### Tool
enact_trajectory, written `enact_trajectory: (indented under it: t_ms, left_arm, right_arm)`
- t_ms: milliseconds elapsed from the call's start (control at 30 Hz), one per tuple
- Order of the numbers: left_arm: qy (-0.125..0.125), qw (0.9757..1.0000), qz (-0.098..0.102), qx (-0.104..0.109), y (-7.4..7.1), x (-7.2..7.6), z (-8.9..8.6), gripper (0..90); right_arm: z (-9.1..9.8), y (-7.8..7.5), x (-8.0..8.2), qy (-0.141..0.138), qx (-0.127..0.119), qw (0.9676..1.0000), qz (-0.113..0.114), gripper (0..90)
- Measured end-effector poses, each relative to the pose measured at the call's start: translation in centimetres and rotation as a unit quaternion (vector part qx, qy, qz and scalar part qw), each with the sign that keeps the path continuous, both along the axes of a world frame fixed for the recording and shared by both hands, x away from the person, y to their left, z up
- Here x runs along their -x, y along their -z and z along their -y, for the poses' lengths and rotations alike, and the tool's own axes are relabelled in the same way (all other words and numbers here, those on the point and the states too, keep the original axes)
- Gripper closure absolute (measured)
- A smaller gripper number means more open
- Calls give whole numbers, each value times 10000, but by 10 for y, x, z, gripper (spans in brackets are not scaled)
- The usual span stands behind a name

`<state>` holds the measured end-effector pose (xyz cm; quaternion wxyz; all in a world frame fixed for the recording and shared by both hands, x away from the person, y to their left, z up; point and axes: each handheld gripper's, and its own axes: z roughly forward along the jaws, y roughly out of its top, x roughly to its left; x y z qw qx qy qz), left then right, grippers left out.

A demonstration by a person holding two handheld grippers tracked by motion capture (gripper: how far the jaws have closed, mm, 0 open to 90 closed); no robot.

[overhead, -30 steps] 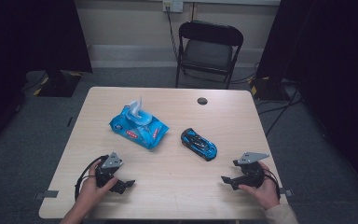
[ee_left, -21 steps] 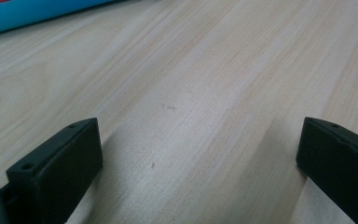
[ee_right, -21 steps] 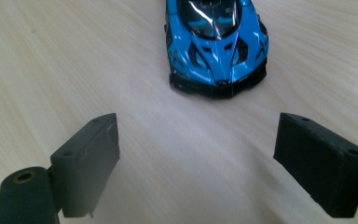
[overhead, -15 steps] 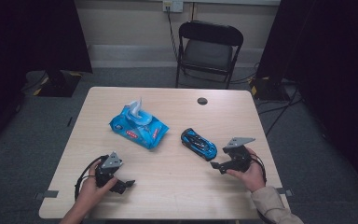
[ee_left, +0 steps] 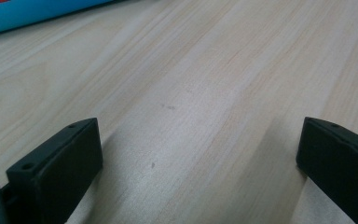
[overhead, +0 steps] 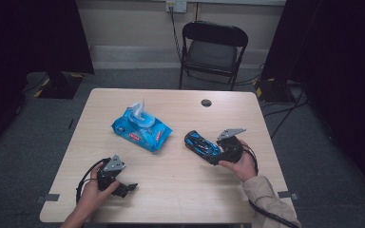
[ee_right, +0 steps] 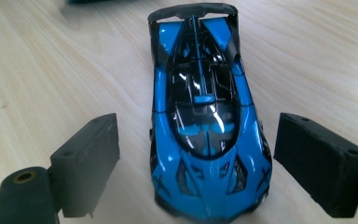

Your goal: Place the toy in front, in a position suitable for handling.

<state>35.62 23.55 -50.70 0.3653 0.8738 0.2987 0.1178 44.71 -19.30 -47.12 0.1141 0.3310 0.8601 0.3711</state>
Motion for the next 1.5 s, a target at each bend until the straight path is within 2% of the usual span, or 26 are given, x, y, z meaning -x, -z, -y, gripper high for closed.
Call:
enact_trajectory:
  t_ms: [233, 267, 433, 700, 933, 1067, 1167, 1233, 1333, 1500]
  left_arm:
    - [0, 10000, 0, 1, 0, 0, 0, 0]
    - [-10, 10000, -2, 16, 0, 0, 0, 0]
    - [0, 10000, 0, 1, 0, 0, 0, 0]
    - [-10, 10000, 0, 17, 0, 0, 0, 0]
    - [0, 10000, 1, 3, 0, 0, 0, 0]
    - [-11, 10000, 0, 16, 0, 0, 0, 0]
    - [-11, 10000, 0, 17, 0, 0, 0, 0]
    - [-11, 10000, 0, 17, 0, 0, 0, 0]
    - [-9, 10000, 0, 15, 0, 0, 0, 0]
    - [-11, 10000, 0, 17, 0, 0, 0, 0]
  right_arm:
    - [-11, 0, -13, 5, 28, 10000, 59, 129]
    - [-13, 1, -17, 16, -30, 10000, 17, 129]
    - [-19, 7, -26, -29, -1, 10000, -65, 128]
    - [-27, 22, -36, -33, 164, 9996, -229, 128]
    - [-31, 29, -38, -34, 106, 9998, -172, 130]
    - [-31, 31, -36, -147, 242, 9996, 12, 132]
    - [-31, 31, -34, -125, 238, 9996, 36, 134]
    - [-30, 32, -33, -35, 208, 9998, 65, 159]
    - [-31, 31, -32, -119, 139, 9998, 122, 249]
    - [-32, 31, -30, -101, 125, 9998, 120, 257]
